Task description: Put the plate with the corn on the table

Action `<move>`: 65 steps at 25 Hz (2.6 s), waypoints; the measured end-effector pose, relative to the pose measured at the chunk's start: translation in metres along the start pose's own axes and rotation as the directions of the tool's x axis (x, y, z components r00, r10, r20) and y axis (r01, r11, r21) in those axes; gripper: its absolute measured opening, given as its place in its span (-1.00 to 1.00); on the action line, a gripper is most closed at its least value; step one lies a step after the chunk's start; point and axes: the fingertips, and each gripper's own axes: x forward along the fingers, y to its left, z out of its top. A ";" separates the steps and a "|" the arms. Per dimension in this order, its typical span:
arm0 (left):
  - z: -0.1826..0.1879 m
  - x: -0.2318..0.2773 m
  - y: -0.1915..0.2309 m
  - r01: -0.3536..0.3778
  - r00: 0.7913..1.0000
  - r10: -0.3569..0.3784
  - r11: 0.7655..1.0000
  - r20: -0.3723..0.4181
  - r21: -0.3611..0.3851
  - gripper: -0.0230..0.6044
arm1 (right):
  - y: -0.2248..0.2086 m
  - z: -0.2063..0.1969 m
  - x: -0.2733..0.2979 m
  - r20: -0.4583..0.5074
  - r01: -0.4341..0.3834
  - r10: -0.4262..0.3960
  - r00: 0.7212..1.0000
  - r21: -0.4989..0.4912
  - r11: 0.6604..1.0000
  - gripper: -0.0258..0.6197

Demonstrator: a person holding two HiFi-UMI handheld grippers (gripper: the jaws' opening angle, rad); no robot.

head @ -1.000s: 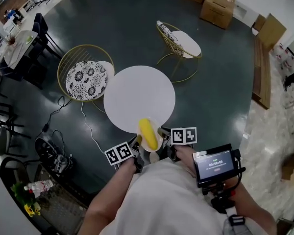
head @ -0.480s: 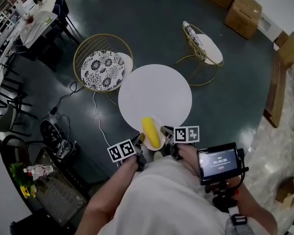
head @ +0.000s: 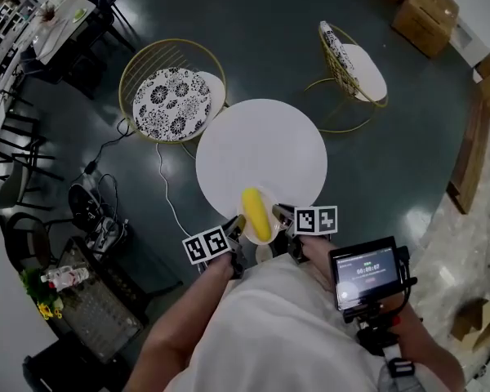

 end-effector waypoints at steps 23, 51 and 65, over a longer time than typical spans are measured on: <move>0.028 0.090 0.018 -0.061 0.998 0.060 0.997 -0.029 -0.054 -0.81 | -0.075 0.047 0.048 -0.128 -0.002 0.004 0.992 0.016 1.000 -0.78; 0.086 0.181 0.049 -0.075 0.995 0.079 0.995 0.057 -0.072 -0.80 | -0.120 0.135 0.114 -0.137 0.033 -0.069 0.988 -0.247 0.968 -0.78; 0.102 0.191 0.062 -0.140 0.987 0.144 0.988 0.070 -0.060 -0.80 | -0.120 0.151 0.140 -0.138 0.024 -0.077 0.987 -0.353 0.935 -0.78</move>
